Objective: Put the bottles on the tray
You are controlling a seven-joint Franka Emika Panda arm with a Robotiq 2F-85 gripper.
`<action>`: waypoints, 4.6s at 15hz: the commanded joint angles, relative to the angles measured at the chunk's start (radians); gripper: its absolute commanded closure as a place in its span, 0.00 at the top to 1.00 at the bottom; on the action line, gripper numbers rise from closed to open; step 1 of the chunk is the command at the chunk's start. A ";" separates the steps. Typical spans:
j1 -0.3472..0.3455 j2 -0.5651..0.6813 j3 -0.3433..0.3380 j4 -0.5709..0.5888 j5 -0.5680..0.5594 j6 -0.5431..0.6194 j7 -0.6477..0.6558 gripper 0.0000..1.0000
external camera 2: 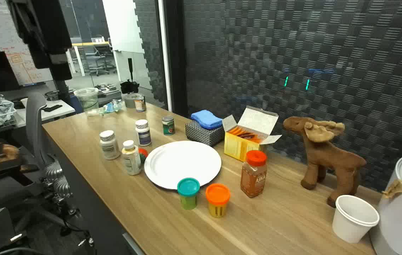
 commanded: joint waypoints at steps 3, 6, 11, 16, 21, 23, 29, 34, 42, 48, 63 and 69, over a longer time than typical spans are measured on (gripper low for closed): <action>-0.008 -0.003 0.006 0.018 0.004 -0.001 -0.004 1.00; -0.008 -0.005 0.006 0.022 0.004 -0.001 -0.004 1.00; -0.002 0.007 0.004 0.033 0.006 -0.010 -0.017 1.00; 0.025 0.222 0.070 0.213 -0.007 -0.067 0.005 1.00; 0.032 0.460 0.124 0.396 -0.010 -0.024 0.057 1.00; 0.037 0.549 0.127 0.459 0.012 -0.001 0.073 1.00; 0.059 0.805 0.129 0.647 0.044 0.075 0.162 1.00; 0.098 0.961 0.127 0.792 0.027 0.065 0.240 1.00; 0.122 1.140 0.108 0.917 0.027 0.113 0.292 1.00; 0.128 1.199 0.095 0.919 0.023 0.201 0.312 1.00; 0.133 1.331 0.084 1.036 0.012 0.198 0.306 1.00; 0.143 1.361 0.070 1.073 0.005 0.202 0.318 0.74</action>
